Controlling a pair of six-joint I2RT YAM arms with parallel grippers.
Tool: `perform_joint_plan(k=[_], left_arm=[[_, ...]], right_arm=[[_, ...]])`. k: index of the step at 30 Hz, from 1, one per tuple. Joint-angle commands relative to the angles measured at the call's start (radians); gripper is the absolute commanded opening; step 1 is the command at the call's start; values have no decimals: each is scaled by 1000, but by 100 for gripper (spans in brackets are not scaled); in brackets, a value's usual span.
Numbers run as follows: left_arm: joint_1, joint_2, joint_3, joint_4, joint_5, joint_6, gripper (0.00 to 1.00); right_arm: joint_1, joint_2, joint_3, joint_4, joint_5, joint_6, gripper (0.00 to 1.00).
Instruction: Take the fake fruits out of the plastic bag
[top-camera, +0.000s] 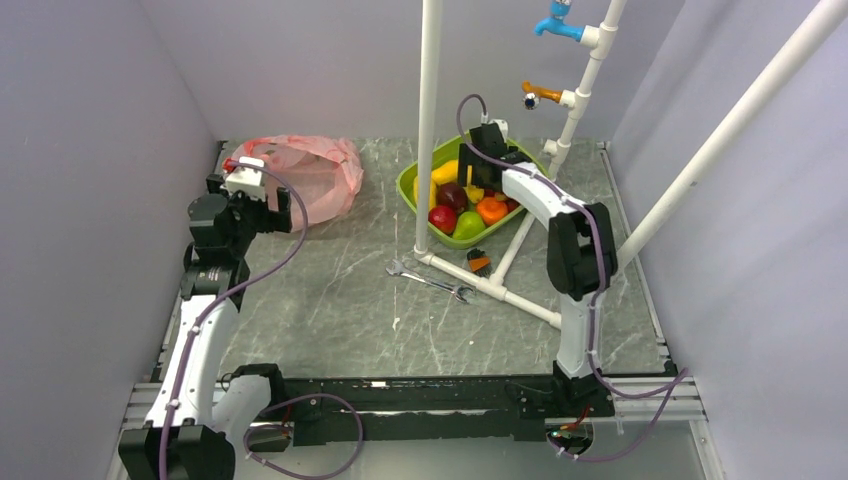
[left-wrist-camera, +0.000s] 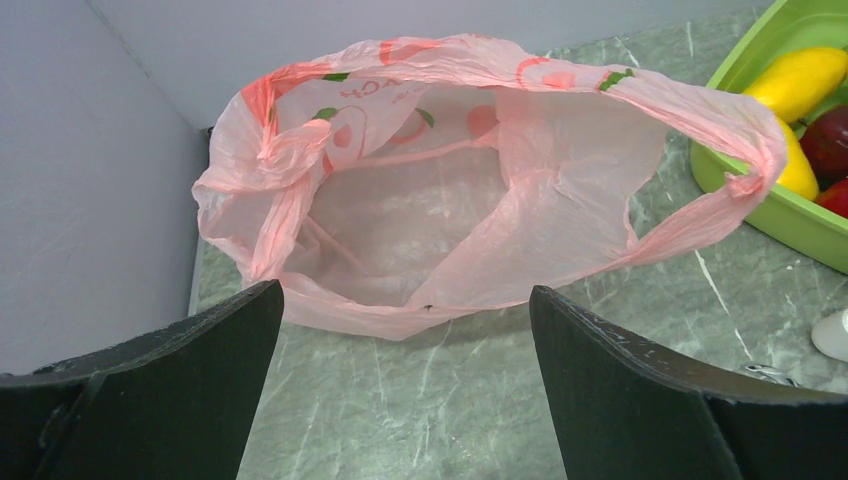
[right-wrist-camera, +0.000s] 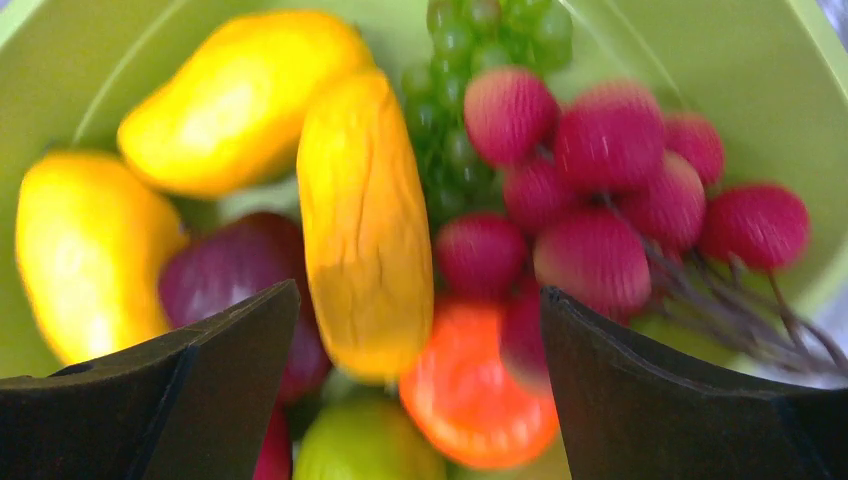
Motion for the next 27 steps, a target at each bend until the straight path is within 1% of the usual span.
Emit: perform_joint_plan(k=[1,4,6,8,10,13,16,18,20,23,27], left_arm=[[-52,-56,-3,14,-45,-2,99],[-160,-106,-18,-14,-167,20,99],[-192,-140,-9,-61,-205,8,99],[-194,-163,70,-193,-222,-65,99],[-194,-194,151,-364,-209,-131,99],[-194,-259,242,-538,-169,-226,99],[-194,-333,294,-655,-136,-305,99],[-194,-381,327,-717,-115,-354,99],[-194,-432,357,-756,-92,-399,99],[-194,-514,390,-761,-61,-459,99],[-194,-620,431,-705,-42,-516,99]], right_arm=[[55,-305,-146,-41,-3,37,92],[123,-492,-301,-53,15,31,94],[170,-626,-401,-76,78,22,98],[204,-761,-496,-112,83,23,100],[215,-899,-560,-163,26,29,100],[220,-1118,-625,-221,-37,35,100],[222,-1310,-643,-249,-150,18,100],[223,-1407,-632,-258,-234,5,100],[222,-1474,-603,-279,-276,-1,100],[222,-1541,-543,-324,-273,3,100],[221,-1602,-481,-373,-231,3,100]])
